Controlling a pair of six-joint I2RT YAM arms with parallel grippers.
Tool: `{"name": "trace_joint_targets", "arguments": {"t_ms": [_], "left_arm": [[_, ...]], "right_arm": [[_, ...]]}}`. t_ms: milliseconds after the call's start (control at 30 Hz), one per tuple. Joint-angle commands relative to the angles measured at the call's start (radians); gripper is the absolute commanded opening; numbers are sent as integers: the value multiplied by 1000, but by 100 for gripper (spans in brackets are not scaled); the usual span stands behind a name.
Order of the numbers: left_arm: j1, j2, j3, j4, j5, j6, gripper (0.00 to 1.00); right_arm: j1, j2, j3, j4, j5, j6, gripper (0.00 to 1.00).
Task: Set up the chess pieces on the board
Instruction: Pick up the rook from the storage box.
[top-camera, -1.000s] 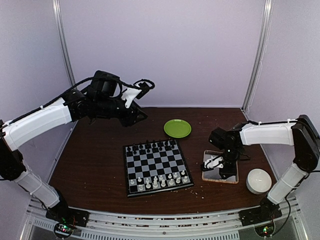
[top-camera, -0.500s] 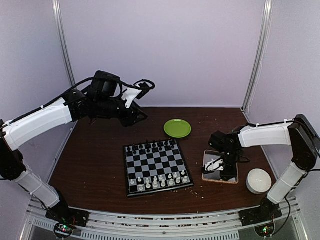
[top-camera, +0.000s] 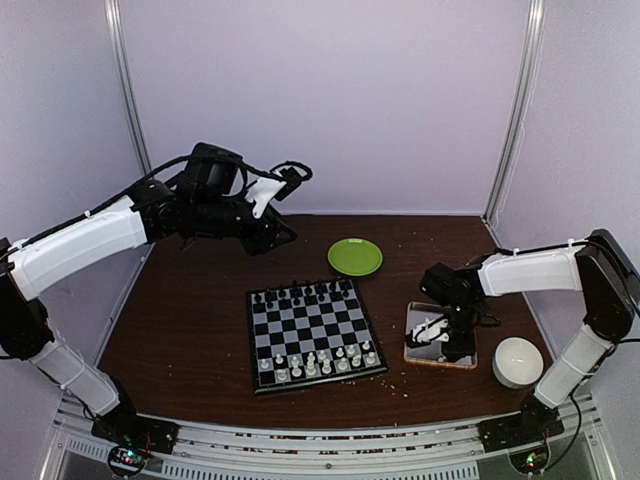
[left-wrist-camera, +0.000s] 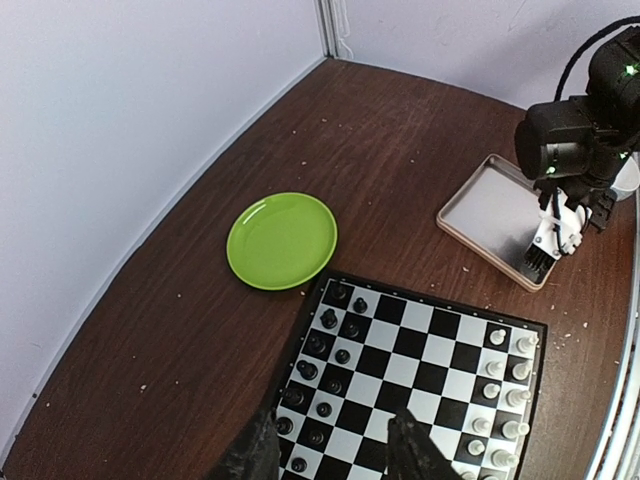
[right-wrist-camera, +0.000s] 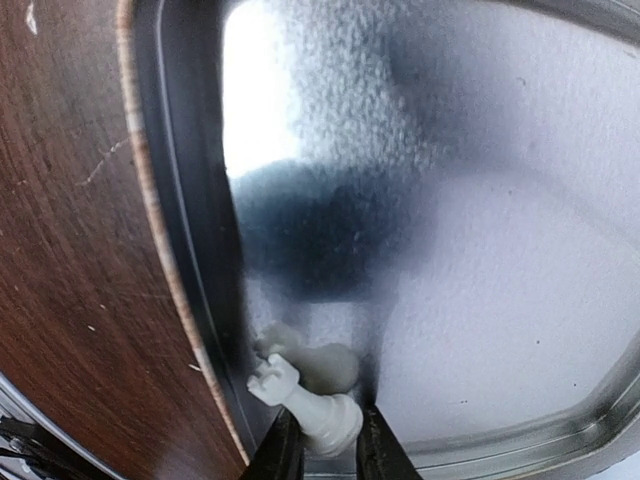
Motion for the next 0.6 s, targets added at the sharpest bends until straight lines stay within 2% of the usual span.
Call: {"name": "trace_joint_targets", "arguments": {"t_ms": [0,433,567], "left_arm": [[0,10,1,43,21,12,38],[-1,25,7,38,56,5,38],[0,28,8,35,61,5,39]], "right_arm": [[-24,8,8,27,-36,8,18],[-87,0,37,13,-153,33,18],[-86,-20,33,15,-131,19,23]]}}
